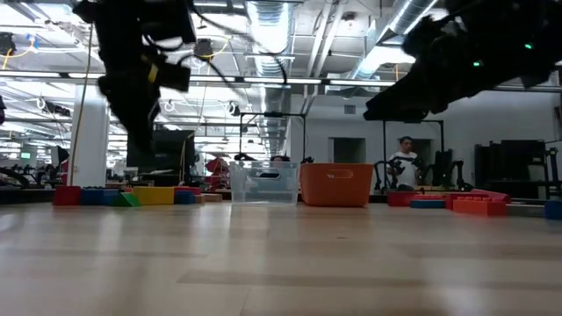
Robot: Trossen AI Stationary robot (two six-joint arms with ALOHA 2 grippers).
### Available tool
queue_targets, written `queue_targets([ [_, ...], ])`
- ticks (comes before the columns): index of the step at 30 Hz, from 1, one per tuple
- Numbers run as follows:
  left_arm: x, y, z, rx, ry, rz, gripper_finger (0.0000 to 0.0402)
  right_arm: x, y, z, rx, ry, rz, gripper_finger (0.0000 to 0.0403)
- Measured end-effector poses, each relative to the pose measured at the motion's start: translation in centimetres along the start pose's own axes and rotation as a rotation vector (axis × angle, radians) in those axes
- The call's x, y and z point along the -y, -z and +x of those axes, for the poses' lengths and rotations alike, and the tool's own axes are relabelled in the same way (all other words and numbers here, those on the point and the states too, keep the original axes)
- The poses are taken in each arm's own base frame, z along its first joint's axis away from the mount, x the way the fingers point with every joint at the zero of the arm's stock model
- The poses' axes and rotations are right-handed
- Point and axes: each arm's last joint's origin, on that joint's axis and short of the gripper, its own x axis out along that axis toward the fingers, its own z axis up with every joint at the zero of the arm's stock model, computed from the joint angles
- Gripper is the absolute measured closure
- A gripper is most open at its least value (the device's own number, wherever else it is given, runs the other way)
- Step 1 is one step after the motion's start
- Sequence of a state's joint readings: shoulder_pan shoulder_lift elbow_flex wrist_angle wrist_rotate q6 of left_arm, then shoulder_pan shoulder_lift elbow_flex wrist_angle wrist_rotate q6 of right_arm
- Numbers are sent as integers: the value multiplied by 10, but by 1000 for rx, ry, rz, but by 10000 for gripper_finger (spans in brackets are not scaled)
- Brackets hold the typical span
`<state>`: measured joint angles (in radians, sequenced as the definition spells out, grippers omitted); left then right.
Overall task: Sort blocks by size
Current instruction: Put the green triangle block into the clear bin
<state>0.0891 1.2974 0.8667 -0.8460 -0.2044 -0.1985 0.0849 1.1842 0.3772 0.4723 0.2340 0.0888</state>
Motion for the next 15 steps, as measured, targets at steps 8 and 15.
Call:
queue_targets([
  [8,6,9,29,-297,-63,190,185,-4,-2,14,-83,5,-58,146],
  [15,4,9,33,-311,-145,245,185,-3,-1,15,-87,7,-59,146],
])
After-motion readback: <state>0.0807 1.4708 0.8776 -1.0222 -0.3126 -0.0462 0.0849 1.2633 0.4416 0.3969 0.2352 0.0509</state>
